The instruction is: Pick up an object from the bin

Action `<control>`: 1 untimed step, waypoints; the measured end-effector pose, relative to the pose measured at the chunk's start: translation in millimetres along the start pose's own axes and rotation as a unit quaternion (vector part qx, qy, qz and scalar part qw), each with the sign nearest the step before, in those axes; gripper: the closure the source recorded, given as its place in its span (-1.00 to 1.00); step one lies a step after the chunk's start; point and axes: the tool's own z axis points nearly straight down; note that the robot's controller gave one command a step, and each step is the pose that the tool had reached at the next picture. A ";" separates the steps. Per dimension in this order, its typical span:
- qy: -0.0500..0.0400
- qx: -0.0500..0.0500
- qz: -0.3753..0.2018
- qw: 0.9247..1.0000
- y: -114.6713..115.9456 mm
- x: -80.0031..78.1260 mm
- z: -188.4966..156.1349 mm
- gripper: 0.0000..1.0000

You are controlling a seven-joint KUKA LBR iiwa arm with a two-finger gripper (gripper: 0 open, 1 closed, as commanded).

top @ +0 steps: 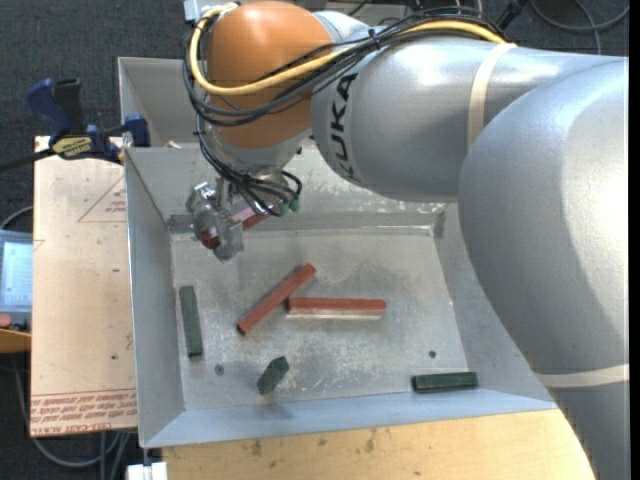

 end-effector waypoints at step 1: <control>0.000 0.000 0.000 1.000 -0.2 0.3 -0.5 1.00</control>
Offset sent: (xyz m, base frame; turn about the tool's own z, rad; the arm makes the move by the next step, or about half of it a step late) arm 0.0000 0.0000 0.0000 0.0000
